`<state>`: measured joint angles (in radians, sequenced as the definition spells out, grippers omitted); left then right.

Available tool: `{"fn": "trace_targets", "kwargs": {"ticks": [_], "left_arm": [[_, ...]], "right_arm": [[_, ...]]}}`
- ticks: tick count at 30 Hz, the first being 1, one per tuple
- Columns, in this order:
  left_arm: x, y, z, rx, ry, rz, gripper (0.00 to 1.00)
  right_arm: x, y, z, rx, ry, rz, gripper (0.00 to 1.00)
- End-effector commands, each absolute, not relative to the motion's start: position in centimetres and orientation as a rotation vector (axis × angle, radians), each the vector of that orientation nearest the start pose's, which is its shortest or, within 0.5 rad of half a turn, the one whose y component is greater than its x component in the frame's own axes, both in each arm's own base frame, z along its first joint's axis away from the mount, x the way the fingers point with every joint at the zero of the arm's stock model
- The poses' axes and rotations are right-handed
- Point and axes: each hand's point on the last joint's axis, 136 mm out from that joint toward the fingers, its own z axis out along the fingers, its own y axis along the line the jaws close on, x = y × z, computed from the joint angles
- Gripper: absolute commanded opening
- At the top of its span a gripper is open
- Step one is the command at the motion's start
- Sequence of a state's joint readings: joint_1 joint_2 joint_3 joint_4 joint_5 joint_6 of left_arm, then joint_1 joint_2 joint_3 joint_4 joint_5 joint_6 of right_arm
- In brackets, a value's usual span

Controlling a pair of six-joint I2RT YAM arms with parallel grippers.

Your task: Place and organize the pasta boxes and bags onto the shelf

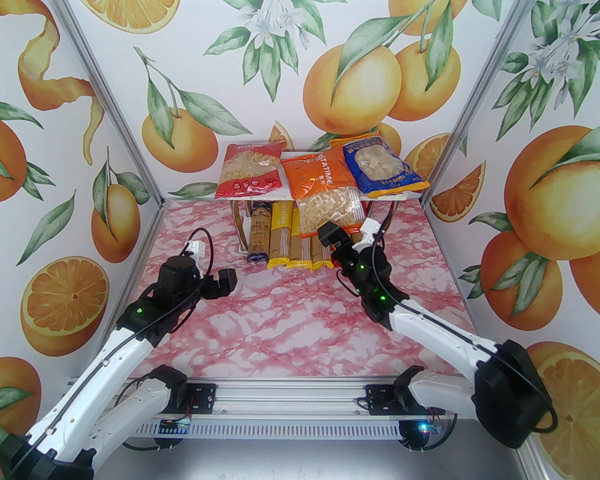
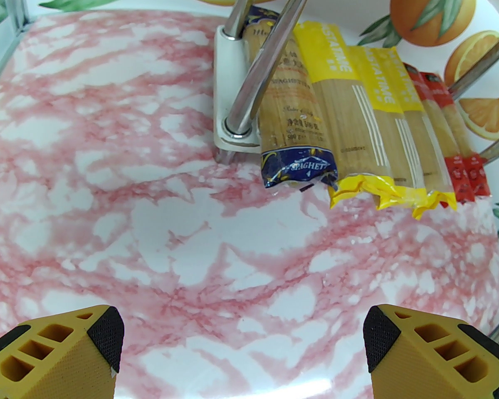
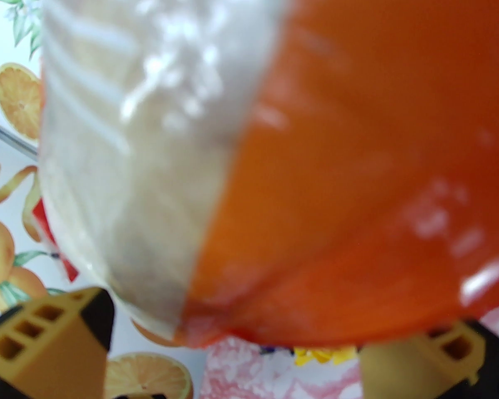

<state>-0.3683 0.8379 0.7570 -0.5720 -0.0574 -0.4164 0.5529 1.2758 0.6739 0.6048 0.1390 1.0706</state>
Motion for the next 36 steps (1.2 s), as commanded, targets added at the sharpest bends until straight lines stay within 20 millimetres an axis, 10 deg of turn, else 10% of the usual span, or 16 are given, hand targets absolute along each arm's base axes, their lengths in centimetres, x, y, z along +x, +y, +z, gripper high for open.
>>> {"fn": "trace_targets", "kwargs": {"ticks": [1, 4, 14, 36], "left_arm": [[27.6, -9.2, 22.0, -0.086, 2.191, -0.364, 1.00], [27.6, -9.1, 22.0, -0.086, 2.195, -0.354, 1.00], [27.7, -9.1, 21.8, -0.091, 2.194, -0.357, 1.00], [27.2, -8.7, 22.0, -0.095, 2.189, -0.347, 1.00]], "right_arm": [[37.9, 20.7, 31.7, 0.530, 1.428, 1.283, 1.00], [38.3, 21.4, 32.7, 0.496, 1.408, 1.301, 0.97], [37.1, 22.5, 36.8, 0.371, 1.371, 1.346, 0.30], [37.4, 24.4, 47.4, 0.178, 1.221, 1.303, 0.00]]}}
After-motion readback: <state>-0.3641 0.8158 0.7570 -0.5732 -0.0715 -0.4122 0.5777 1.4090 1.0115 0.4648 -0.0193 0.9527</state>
